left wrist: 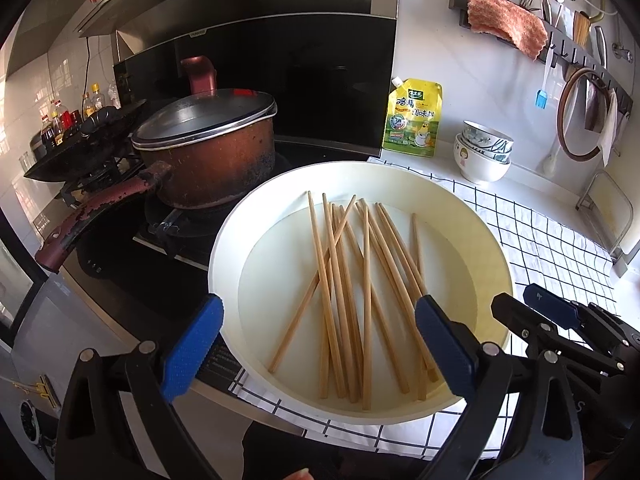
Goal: Organize utensils
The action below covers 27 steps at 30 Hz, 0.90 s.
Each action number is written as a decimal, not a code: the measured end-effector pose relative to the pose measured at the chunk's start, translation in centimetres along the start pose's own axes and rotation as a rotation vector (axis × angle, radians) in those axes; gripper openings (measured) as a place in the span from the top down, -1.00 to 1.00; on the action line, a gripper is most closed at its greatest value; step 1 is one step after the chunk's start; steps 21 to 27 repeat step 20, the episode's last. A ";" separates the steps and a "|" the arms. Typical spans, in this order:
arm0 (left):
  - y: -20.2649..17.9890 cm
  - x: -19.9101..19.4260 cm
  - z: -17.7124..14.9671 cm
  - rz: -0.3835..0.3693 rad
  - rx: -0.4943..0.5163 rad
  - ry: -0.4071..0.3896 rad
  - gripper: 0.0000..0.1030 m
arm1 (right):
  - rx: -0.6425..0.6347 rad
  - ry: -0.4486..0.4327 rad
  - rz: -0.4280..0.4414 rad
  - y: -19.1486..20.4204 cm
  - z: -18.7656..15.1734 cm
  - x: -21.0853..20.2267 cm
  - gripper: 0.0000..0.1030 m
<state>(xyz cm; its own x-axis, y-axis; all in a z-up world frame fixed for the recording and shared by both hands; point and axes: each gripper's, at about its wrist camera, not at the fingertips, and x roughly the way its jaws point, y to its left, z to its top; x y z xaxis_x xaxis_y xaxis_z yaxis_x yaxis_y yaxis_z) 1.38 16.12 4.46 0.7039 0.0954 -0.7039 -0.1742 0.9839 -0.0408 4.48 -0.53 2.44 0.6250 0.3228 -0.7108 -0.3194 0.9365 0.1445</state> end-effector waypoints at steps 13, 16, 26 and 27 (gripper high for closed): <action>0.2 -0.1 -0.2 -0.012 -0.015 0.006 -0.85 | 0.002 -0.002 0.001 0.0 -0.1 -0.3 0.15; 0.2 -0.1 -0.3 -0.008 -0.017 0.009 -0.86 | 0.004 -0.002 0.000 -0.1 -0.1 -0.3 0.15; 0.2 -0.1 -0.4 -0.006 -0.017 0.010 -0.86 | 0.005 -0.003 0.001 0.0 -0.1 -0.3 0.14; 0.2 -0.1 -0.4 -0.006 -0.017 0.010 -0.86 | 0.005 -0.003 0.001 0.0 -0.1 -0.3 0.14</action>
